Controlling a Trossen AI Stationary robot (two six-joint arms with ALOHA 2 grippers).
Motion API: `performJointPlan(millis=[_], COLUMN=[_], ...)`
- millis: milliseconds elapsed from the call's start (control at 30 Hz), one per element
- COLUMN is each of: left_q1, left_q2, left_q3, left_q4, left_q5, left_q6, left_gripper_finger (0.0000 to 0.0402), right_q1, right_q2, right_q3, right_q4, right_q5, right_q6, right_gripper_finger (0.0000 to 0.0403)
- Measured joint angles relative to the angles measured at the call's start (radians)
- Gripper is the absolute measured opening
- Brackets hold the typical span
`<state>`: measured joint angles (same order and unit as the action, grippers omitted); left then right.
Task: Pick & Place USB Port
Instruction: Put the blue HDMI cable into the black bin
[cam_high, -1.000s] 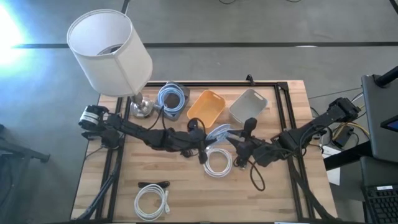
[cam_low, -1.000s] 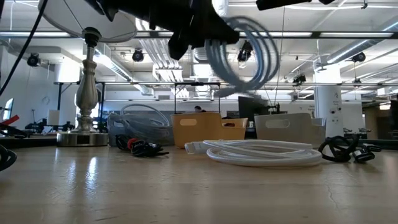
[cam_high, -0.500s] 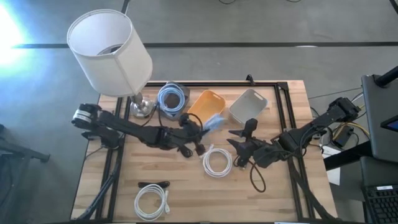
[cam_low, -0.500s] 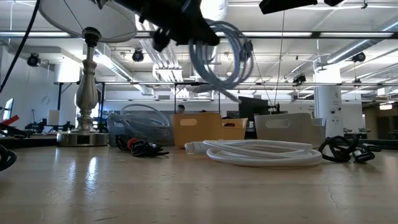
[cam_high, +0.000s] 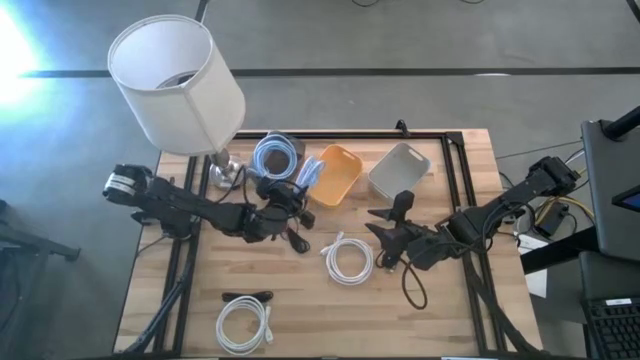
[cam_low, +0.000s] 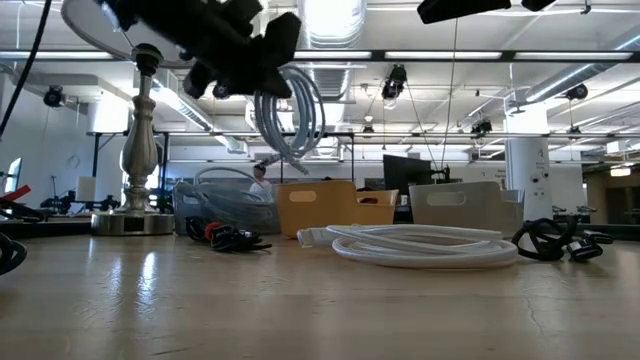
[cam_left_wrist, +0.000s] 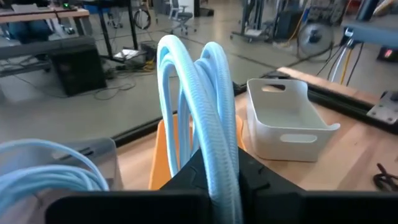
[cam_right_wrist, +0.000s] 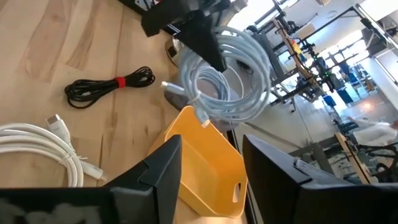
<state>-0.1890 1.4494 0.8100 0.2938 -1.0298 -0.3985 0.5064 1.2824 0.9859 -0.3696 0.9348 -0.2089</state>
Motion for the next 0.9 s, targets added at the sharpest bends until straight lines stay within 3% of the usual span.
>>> performJointPlan(millis=[300, 433, 700, 900], left_q1=[0.002, 0.010, 0.084, 0.186], left_q2=[-0.001, -0.001, -0.001, -0.001], left_q3=[-0.342, -0.463, -0.548, -0.520], left_q4=[0.744, 0.965, 1.028, 1.032], left_q5=[0.000, 0.014, 0.026, 0.199], left_q6=[0.187, 0.216, 0.240, 0.249], left_gripper_finger=[0.0028, 0.0021, 0.0019, 0.0022], right_q1=[0.000, 0.000, 0.000, -0.001], right_q2=[0.000, 0.000, 0.000, 0.000], right_q3=[0.000, 0.000, 0.000, 0.000], right_q4=[0.000, 0.000, 0.002, 0.005], right_q5=[0.000, 0.000, 0.000, -0.021], right_q6=[0.000, 0.000, 0.000, 0.000], right_gripper_finger=[0.0153, 0.0154, 0.0155, 0.0148])
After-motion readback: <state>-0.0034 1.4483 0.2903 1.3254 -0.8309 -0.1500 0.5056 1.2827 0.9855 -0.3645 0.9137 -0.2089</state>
